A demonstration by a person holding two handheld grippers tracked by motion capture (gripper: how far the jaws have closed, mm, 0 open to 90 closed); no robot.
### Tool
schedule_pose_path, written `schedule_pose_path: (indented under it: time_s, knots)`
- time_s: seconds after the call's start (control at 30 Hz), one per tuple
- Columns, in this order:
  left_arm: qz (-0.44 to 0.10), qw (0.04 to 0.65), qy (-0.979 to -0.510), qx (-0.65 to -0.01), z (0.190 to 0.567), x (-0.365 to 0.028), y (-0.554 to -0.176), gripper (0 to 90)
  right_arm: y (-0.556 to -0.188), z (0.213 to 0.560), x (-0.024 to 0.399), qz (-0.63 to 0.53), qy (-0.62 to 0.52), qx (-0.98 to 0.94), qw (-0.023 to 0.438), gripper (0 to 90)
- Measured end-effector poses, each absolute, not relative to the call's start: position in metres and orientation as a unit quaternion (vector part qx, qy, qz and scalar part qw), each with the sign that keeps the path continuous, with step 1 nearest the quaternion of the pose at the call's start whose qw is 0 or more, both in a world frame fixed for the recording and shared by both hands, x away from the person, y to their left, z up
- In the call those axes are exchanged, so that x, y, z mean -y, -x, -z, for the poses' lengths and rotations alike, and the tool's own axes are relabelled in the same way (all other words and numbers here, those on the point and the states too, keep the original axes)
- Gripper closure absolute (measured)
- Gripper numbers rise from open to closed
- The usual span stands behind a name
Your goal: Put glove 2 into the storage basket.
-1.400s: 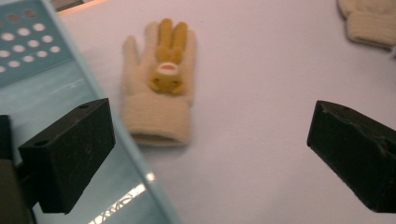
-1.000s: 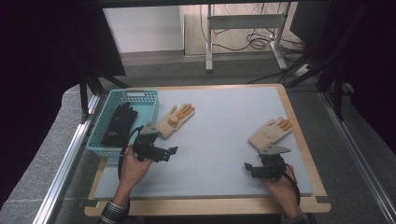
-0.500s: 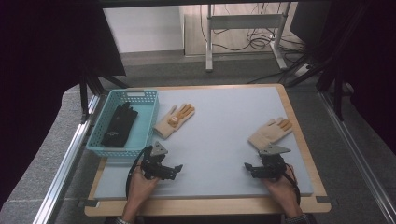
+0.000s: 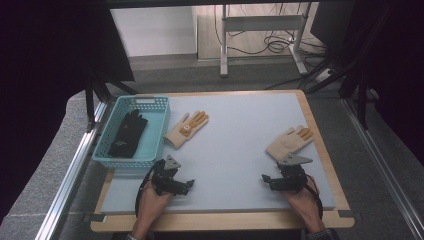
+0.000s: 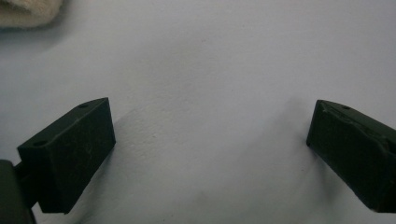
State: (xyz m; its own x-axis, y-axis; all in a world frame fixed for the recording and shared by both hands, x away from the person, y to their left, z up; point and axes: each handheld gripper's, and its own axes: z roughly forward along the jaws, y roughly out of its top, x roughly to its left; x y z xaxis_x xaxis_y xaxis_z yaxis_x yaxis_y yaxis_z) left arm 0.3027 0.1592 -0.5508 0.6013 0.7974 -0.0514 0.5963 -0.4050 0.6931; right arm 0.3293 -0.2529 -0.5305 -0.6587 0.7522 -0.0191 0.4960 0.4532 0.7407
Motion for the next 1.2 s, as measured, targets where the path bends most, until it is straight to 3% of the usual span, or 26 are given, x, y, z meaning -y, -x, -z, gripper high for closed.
schedule_pose_path:
  time_s: [0.17, 0.33, 0.6, 0.67, 0.8, 0.93, 1.0, 1.07, 1.2]
  knots:
    - [-0.146, 0.347, -0.825, -0.422, 0.551, -0.159, -0.303, 1.3, -0.330, 0.521, 0.258, -0.380, -0.385, -0.824, 0.168, 22.4]
    - [-0.146, 0.347, -0.824, -0.423, 0.551, -0.159, -0.303, 1.3, -0.338, 0.500, 0.266, -0.370, -0.404, -0.813, 0.196, 27.3]
    - [-0.146, 0.347, -0.824, -0.423, 0.551, -0.159, -0.302, 1.4, -0.387, 0.479, 0.290, -0.353, -0.440, -0.790, 0.239, 32.4]
    - [-0.146, 0.347, -0.824, -0.423, 0.551, -0.159, -0.302, 1.4, -0.400, 0.481, 0.294, -0.351, -0.450, -0.786, 0.239, 29.8]
    - [-0.147, 0.347, -0.824, -0.423, 0.551, -0.159, -0.302, 1.4, -0.426, 0.496, 0.298, -0.332, -0.463, -0.789, 0.229, 15.0]
    - [-0.147, 0.347, -0.824, -0.423, 0.551, -0.159, -0.302, 1.4, -0.439, 0.514, 0.297, -0.315, -0.474, -0.792, 0.220, 12.3]
    - [-0.147, 0.346, -0.825, -0.422, 0.551, -0.159, -0.302, 1.4, -0.439, 0.516, 0.299, -0.323, -0.478, -0.787, 0.219, 20.2]
    - [-0.147, 0.346, -0.825, -0.422, 0.551, -0.159, -0.302, 1.4, -0.436, 0.515, 0.300, -0.322, -0.480, -0.785, 0.224, 37.2]
    - [-0.147, 0.346, -0.825, -0.422, 0.551, -0.159, -0.302, 1.4, -0.429, 0.512, 0.301, -0.323, -0.473, -0.786, 0.230, 53.9]
